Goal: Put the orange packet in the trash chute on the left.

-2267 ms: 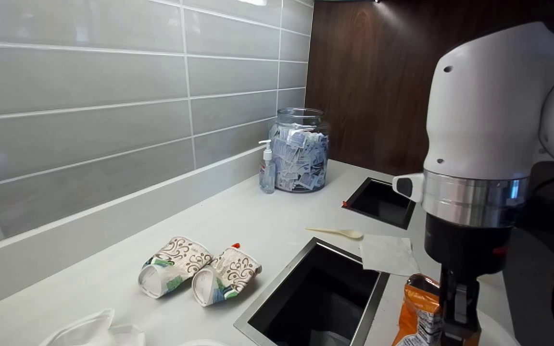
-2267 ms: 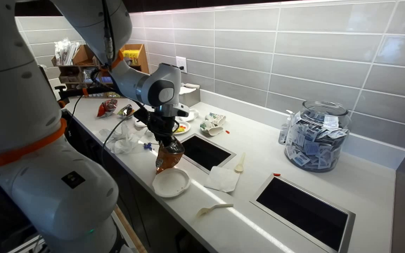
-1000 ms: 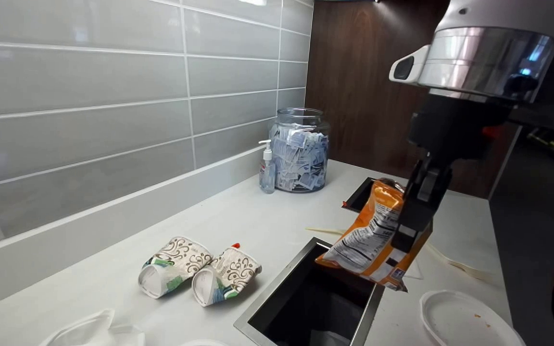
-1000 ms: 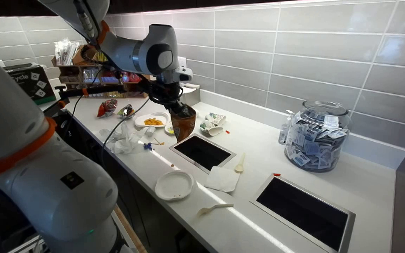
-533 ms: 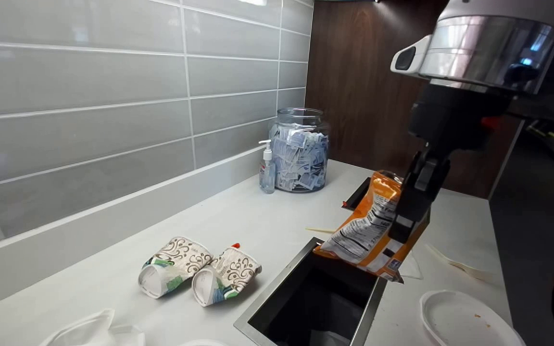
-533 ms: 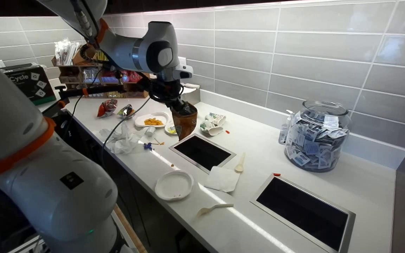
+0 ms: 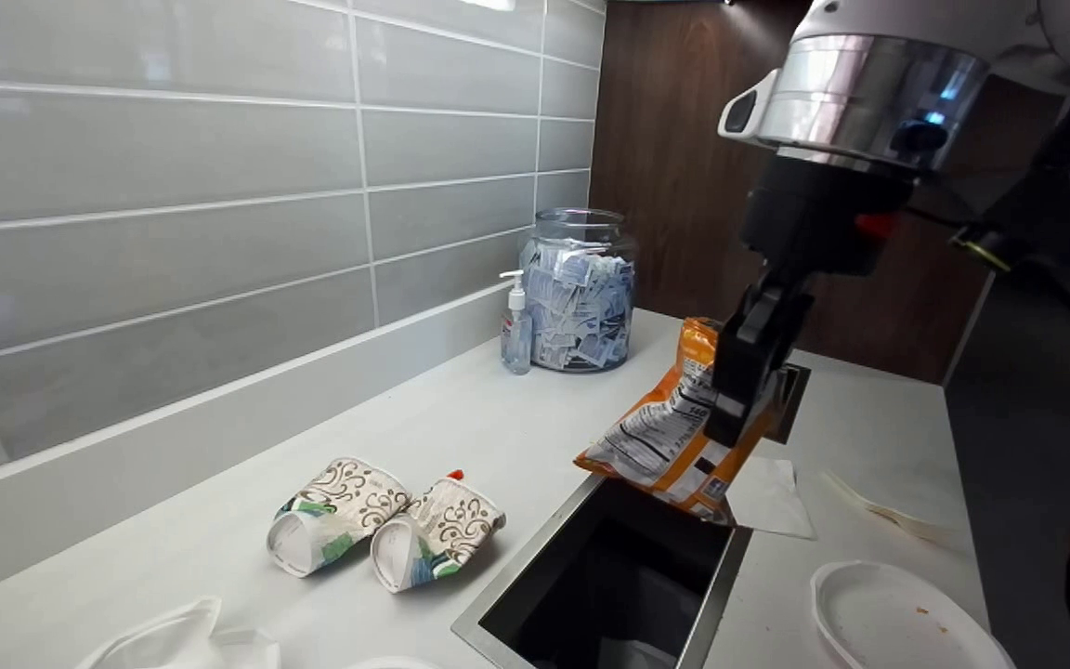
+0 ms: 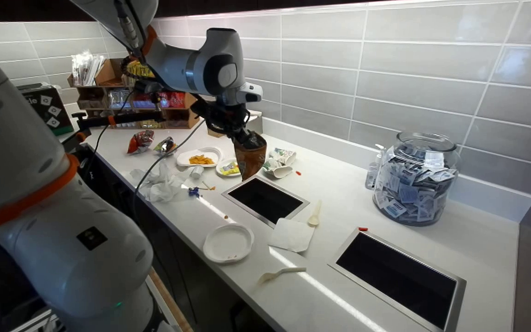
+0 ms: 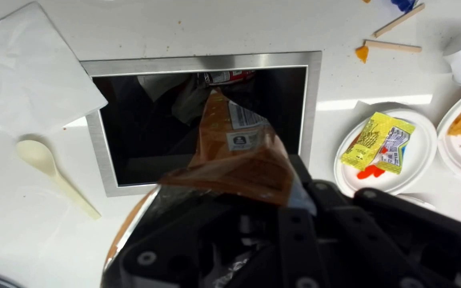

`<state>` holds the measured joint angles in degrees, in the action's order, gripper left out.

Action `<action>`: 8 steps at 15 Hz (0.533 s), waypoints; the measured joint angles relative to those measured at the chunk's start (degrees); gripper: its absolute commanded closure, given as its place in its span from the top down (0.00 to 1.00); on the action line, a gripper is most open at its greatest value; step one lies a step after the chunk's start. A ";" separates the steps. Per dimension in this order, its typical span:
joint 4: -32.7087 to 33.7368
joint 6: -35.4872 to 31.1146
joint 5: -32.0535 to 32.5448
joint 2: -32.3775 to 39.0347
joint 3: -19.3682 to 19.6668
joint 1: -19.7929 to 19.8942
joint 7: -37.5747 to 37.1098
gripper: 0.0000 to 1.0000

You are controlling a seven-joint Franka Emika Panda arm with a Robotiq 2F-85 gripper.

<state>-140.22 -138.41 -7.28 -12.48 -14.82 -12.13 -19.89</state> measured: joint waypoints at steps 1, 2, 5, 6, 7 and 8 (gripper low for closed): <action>0.49 -0.01 0.00 0.65 0.12 0.01 0.03 0.00; 0.90 -0.02 0.00 1.22 0.22 0.02 0.06 0.00; 1.98 -0.08 0.00 2.59 0.50 0.13 0.28 0.00; 2.31 -0.21 0.00 2.99 0.64 0.14 0.44 0.00; 2.57 -0.47 0.00 3.37 0.81 0.16 0.64 0.00; 2.82 -0.82 0.00 3.75 0.98 0.19 0.86 0.26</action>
<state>-137.40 -139.23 -7.28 -8.73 -13.84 -11.94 -19.03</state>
